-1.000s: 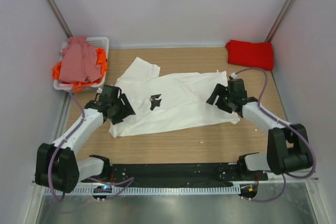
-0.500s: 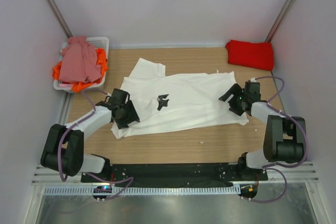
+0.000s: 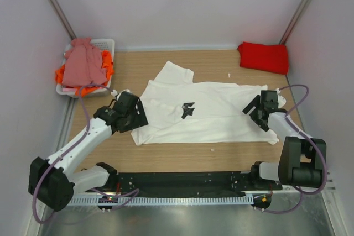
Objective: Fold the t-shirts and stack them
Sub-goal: Fold the tshirt
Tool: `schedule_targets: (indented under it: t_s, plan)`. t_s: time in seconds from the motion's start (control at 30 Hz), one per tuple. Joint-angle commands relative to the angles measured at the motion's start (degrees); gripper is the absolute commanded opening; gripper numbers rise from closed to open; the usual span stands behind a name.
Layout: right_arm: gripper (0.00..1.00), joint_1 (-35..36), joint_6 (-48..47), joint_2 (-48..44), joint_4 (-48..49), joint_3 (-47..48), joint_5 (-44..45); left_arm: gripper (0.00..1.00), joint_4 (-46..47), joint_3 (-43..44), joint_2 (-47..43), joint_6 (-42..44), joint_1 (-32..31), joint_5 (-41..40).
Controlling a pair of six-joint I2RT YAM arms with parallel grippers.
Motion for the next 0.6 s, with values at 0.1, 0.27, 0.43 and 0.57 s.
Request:
schedule_targets:
  t_s: [0.1, 0.27, 0.43, 0.57]
  plan:
    - [0.93, 9.7, -1.5, -7.5, -6.9, 7.4, 12.0, 0.65, -5.6, -4.1, -6.6, -6.7, -4.3, -7.2]
    - [0.93, 16.5, 0.3, -8.1, -9.9, 10.5, 11.8, 0.53, -4.5, -9.9, -7.4, -13.9, -10.3, -10.1]
    - [0.93, 17.5, 1.5, -7.9, -6.9, 8.5, 6.9, 0.41, -2.2, -14.9, -7.2, -17.4, -12.9, -13.1]
    - [0.93, 17.9, 1.1, -8.1, -7.2, 8.6, 7.2, 0.41, -0.2, -16.3, -7.0, -17.5, -13.3, -15.7]
